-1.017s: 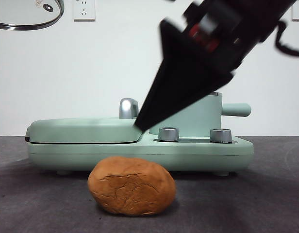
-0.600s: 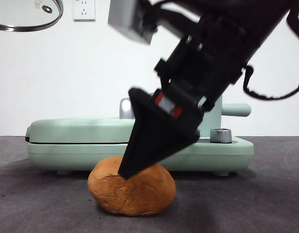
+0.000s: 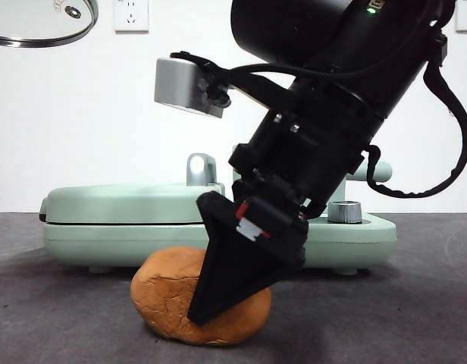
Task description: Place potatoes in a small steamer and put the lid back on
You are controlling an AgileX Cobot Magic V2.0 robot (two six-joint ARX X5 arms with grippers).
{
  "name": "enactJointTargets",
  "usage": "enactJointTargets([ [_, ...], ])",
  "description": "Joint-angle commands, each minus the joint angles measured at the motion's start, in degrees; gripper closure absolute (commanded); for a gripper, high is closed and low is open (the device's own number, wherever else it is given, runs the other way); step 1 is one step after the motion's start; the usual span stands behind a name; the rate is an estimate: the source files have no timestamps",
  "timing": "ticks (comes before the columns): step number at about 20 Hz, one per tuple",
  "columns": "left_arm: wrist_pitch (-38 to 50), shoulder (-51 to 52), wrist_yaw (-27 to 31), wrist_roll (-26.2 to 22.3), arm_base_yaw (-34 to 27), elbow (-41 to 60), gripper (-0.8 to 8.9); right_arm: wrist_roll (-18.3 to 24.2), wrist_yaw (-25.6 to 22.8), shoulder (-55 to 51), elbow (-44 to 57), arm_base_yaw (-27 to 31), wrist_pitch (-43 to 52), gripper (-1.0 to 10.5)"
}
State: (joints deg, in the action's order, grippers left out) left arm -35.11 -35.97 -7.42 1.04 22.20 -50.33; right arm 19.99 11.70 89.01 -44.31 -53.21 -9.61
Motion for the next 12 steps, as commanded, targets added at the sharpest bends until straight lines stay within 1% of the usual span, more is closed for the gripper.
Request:
enactJointTargets([
  [1, 1.5, 0.1, -0.1, -0.3, 0.2, -0.8, 7.99, -2.1, 0.3, -1.0, -0.4, -0.7, 0.1, 8.4],
  [3, 1.5, 0.1, -0.1, -0.3, 0.2, -0.8, 7.99, -3.4, 0.2, -4.4, -0.7, -0.6, -2.1, 8.4],
  [5, 1.6, 0.1, -0.1, -0.3, 0.2, -0.8, 7.99, -3.8, -0.3, -9.1, -2.8, 0.0, -8.3, 8.4],
  [6, 1.7, 0.1, -0.1, -0.3, 0.2, -0.8, 7.99, -4.9, -1.7, -11.3, -4.4, 0.4, -11.7, 8.4],
  [8, 1.7, 0.1, -0.1, -0.3, 0.2, -0.8, 7.99, -7.2, -4.7, -15.0, -9.2, 1.8, -18.6, 8.4],
  [10, 1.7, 0.1, -0.1, -0.4, 0.2, -0.8, 7.99, -10.6, -7.3, -16.1, -15.8, 4.3, -24.7, 8.4],
  [12, 1.7, 0.1, -0.1, -0.4, 0.2, -0.8, 7.99, -12.4, -7.7, -15.9, -22.1, 7.7, -27.9, 8.4],
])
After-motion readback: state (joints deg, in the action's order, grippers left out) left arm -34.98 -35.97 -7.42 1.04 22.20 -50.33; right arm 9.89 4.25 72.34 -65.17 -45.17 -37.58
